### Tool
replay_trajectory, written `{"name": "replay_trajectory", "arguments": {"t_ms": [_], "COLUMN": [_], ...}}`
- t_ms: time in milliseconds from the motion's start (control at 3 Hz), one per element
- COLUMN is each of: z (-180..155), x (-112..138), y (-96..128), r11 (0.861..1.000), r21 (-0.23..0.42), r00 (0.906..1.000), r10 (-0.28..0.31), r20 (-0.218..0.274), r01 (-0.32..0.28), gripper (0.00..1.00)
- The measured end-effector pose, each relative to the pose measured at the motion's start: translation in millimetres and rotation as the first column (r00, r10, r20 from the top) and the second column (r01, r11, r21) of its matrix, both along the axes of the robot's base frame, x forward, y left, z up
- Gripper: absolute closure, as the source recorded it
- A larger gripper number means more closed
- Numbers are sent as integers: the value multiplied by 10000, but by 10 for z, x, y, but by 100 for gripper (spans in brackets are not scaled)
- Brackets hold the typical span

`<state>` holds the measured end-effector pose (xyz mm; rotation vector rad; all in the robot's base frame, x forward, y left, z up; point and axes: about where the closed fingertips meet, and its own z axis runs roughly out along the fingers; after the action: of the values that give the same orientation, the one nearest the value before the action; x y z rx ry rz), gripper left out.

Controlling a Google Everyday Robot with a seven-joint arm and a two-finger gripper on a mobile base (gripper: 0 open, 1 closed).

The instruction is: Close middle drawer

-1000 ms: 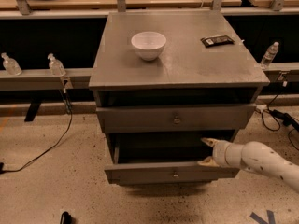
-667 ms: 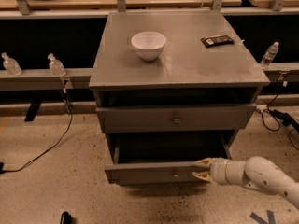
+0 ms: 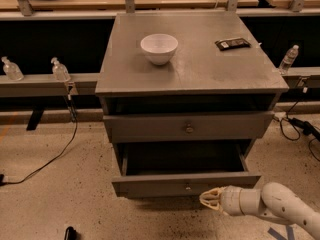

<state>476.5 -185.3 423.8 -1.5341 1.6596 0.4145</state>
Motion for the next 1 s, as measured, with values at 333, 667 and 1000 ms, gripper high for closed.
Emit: {"name": "replay_trajectory", "arguments": {"t_ms": [333, 667, 1000], "z": [-311, -573, -723], "x": [-62, 112, 362], "y": [-45, -229, -292], "r11": [9996, 9923, 9865], "r21": [-131, -506, -645], "r00": [9989, 9935, 9882], "r10": [-273, -1136, -1485], "r20": [-368, -70, 379], "r01": [268, 1131, 1507], "gripper": [100, 100, 100]}}
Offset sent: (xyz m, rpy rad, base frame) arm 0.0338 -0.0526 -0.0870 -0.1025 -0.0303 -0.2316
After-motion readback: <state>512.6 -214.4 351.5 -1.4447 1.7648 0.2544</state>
